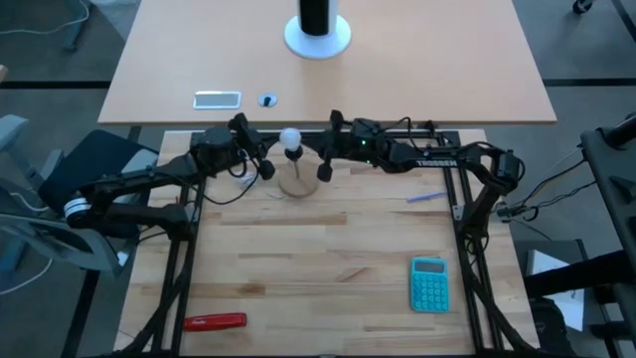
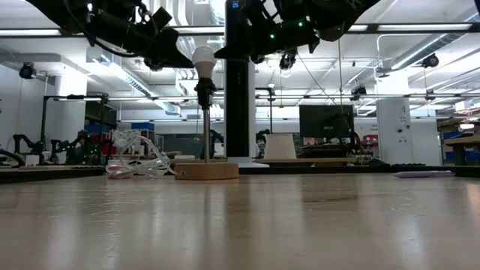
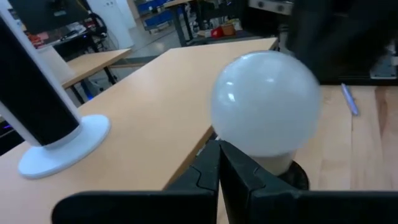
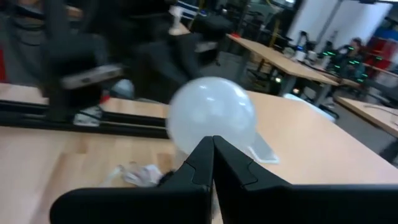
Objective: Screw lightbulb
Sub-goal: Insert the light bulb into the bulb socket
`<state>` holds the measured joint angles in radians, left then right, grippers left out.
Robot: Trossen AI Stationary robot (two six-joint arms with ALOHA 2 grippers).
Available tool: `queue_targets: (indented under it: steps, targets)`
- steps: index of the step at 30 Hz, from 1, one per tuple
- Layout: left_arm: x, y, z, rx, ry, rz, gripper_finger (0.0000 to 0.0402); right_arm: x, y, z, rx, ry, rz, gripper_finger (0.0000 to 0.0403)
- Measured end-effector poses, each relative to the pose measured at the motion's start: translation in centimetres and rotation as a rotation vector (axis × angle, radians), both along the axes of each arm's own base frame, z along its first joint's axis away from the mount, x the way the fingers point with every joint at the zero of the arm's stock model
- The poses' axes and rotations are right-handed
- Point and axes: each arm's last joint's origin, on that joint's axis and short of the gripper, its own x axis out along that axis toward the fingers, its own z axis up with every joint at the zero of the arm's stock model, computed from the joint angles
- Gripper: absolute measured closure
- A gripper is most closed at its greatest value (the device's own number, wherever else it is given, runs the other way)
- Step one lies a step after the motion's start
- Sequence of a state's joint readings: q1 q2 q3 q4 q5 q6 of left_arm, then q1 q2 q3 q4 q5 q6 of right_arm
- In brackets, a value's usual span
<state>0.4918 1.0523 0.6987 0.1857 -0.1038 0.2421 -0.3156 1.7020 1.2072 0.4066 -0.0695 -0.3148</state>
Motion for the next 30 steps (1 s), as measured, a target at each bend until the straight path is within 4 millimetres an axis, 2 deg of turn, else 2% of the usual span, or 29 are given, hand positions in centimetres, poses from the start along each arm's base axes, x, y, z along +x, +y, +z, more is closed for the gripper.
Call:
queue_targets:
  steps: [8,13,19,24,30]
  targets:
    - [-0.1,0.0,0.0,-0.011,-0.008,0.020,0.0402,0.0,0.3,-0.1,0.000,0.014,-0.017,0.0403]
    - [-0.4,-0.2,0.1,-0.021,0.005,0.019,0.0402,-0.6,0.2,0.2,-0.024,0.072,-0.128,0.0403]
    - [-0.8,-0.8,0.7,-0.024,-0.029,-0.097,0.0401,-1.0,-0.8,-0.1,-0.019,0.100,-0.207,0.0403]
    - [-0.6,-0.7,0.5,-0.019,-0.015,-0.093,0.0402,-0.8,-1.0,-0.4,-0.009,0.096,-0.194,0.0403]
    - [0.0,-0.3,0.2,-0.015,-0.019,-0.090,0.0402,-0.7,-0.8,0.0,0.000,0.043,-0.110,0.0403]
